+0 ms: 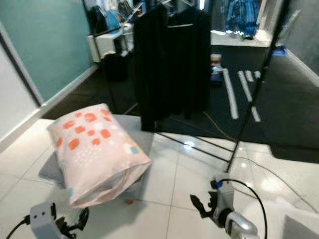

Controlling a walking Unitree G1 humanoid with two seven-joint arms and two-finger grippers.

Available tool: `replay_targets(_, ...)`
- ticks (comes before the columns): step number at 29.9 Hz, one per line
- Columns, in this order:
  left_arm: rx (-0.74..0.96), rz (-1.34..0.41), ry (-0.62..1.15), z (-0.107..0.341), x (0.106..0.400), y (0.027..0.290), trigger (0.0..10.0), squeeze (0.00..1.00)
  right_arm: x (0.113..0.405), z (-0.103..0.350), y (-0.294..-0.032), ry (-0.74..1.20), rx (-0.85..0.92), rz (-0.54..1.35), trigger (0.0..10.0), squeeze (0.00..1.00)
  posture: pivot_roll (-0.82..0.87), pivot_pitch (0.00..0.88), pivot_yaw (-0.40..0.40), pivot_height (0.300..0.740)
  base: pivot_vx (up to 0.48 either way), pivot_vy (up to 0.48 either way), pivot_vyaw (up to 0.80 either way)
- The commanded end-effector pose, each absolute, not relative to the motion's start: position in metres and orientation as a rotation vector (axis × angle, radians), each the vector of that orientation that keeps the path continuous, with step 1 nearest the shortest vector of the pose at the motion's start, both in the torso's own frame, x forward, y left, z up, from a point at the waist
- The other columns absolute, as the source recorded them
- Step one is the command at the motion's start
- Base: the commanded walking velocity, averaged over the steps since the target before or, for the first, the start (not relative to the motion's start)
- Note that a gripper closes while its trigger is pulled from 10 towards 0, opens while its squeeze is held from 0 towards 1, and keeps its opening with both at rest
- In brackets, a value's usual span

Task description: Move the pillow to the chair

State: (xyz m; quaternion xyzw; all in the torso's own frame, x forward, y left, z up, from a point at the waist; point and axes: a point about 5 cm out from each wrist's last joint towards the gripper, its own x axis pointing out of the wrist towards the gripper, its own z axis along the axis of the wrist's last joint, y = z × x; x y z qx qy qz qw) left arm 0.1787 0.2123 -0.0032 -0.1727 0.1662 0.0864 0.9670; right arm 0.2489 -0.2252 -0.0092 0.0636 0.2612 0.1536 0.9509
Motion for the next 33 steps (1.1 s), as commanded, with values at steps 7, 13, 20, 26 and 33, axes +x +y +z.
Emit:
replay_targets(7, -0.354, 0.182, 0.346, -0.0047, 0.1773, 0.2142, 10.0, 0.0, 0.2483, -0.01, -0.2241, 0.532, 0.146, 0.302, 10.0, 0.0, -0.11, 0.033, -0.017, 0.74, 0.0, 0.0, 0.77)
replay_targets(13, -0.354, 0.183, 0.346, -0.0044, 0.1778, 0.2143, 10.0, 0.0, 0.2488, -0.0101, -0.2246, 0.536, 0.152, 0.294, 10.0, 0.0, -0.11, 0.034, -0.017, 0.74, 0.0, 0.0, 0.43)
replay_targets(20, -0.356, 0.182, 0.345, -0.0042, 0.1781, 0.2138, 10.0, 0.0, 0.2496, -0.0098, -0.2266, 0.539, 0.169, 0.272, 10.0, 0.0, -0.11, 0.034, -0.017, 0.74, 0.0, 0.0, 0.0)
replay_targets(26, -0.358, 0.183, 0.344, -0.0038, 0.1782, 0.2133, 10.0, 0.0, 0.2501, -0.0093, -0.2275, 0.539, 0.172, 0.266, 10.0, 0.0, -0.11, 0.04, -0.018, 0.74, 0.0, 0.0, 0.0)
replay_targets(33, -0.362, 0.186, 0.342, -0.0036, 0.1781, 0.2126, 10.0, 0.0, 0.2504, -0.0089, -0.2285, 0.541, 0.173, 0.264, 10.0, 0.0, -0.1, 0.042, -0.021, 0.74, 0.0, 0.0, 0.0)
